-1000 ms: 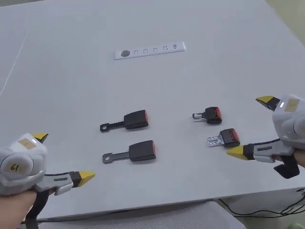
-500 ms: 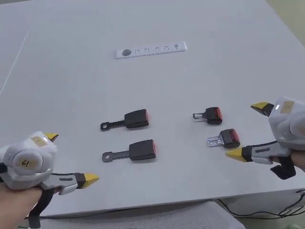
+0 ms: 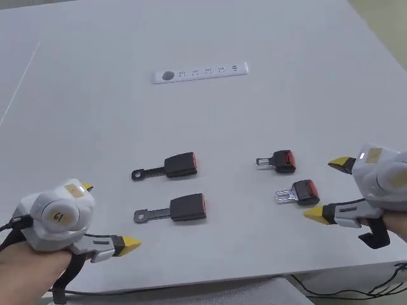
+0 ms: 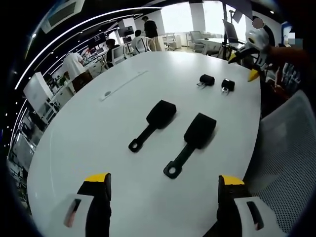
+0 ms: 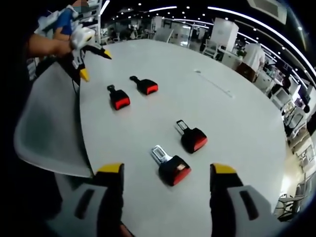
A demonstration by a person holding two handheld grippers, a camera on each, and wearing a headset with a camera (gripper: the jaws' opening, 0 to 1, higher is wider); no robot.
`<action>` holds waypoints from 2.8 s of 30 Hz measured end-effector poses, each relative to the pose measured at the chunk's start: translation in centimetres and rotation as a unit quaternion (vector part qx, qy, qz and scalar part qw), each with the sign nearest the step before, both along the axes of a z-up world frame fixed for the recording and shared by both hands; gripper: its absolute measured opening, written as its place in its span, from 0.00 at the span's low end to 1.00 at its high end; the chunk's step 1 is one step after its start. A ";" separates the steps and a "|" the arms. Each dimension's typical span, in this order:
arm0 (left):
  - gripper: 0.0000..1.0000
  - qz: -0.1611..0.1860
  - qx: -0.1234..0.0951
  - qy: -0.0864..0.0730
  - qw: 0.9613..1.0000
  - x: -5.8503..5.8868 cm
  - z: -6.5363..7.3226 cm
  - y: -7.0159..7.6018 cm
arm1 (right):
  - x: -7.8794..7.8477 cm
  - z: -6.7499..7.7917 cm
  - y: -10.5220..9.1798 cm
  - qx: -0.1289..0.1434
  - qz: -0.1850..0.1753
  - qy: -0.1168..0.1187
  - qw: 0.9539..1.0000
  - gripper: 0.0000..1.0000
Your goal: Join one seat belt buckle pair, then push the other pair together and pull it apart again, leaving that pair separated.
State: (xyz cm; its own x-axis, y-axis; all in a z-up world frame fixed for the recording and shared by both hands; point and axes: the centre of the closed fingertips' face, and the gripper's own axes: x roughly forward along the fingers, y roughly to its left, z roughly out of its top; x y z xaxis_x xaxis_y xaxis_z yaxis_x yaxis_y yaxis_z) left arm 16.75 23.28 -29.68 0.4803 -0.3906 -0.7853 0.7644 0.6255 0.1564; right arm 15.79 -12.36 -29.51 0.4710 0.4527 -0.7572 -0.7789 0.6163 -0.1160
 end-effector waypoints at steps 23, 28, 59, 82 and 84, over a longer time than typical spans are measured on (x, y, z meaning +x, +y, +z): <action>0.52 -0.198 -0.002 0.039 0.979 1.6 -2.6 -10.1 | 1.6 -2.7 -0.6 -0.054 0.136 0.034 0.989 0.50; 0.49 -0.215 0.002 0.048 0.975 1.5 -3.3 -11.3 | 1.6 -3.6 -0.4 -0.057 0.158 0.046 0.985 0.47; 0.33 -0.317 0.075 0.080 0.942 1.3 -7.1 -11.3 | 1.7 -6.5 -0.8 -0.094 0.224 0.084 0.966 0.40; 0.33 -0.327 0.106 0.096 0.934 1.2 -7.7 -11.3 | 2.0 -7.6 -1.1 -0.094 0.246 0.099 0.960 0.35; 0.33 -0.328 0.107 0.097 0.933 1.2 -7.7 -11.2 | 1.9 -7.6 -1.1 -0.094 0.243 0.101 0.960 0.35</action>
State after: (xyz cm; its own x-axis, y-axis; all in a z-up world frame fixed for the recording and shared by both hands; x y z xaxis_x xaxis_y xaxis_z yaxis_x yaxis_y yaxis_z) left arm 17.98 12.07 -37.35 0.0327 -0.3758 -0.9261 0.9989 -0.0177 0.0425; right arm 17.73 -13.42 -37.08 0.0725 0.4277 -0.9010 -0.9876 0.1566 -0.0051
